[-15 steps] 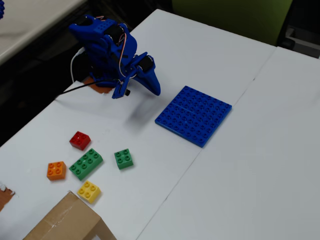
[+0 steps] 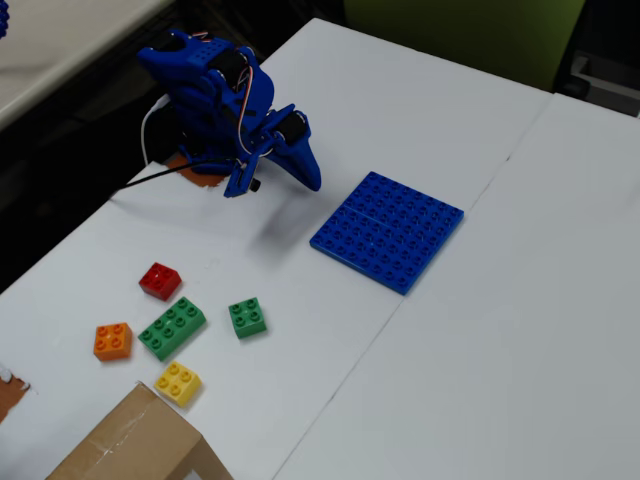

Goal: Pick up the 2x2 green block and go up the 8x8 blue block.

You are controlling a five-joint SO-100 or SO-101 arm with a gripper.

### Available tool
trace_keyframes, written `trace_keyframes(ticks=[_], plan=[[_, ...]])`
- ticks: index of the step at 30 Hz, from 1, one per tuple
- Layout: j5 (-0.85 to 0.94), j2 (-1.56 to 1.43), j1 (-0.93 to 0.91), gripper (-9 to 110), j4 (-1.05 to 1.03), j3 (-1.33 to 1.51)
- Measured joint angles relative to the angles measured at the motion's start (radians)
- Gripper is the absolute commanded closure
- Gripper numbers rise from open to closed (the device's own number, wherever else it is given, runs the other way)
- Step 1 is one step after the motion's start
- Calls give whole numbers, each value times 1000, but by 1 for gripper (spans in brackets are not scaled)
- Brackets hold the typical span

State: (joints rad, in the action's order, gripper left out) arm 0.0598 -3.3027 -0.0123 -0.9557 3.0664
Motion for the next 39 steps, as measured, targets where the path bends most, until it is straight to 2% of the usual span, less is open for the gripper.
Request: trace_keyframes(ticks=[5, 14, 16, 20, 24, 27, 31, 39], plan=[[0, 0, 0, 99, 0, 0], [18, 0, 0, 101, 0, 0], [144, 0, 2, 101, 11, 20], [561, 0, 18, 101, -26, 23], [983, 0, 8, 100, -186, -43], [1200, 0, -49, 101, -350, -193], [1394, -14, -49, 101, -575, -353], [1508, 40, -67, 101, -742, -525]])
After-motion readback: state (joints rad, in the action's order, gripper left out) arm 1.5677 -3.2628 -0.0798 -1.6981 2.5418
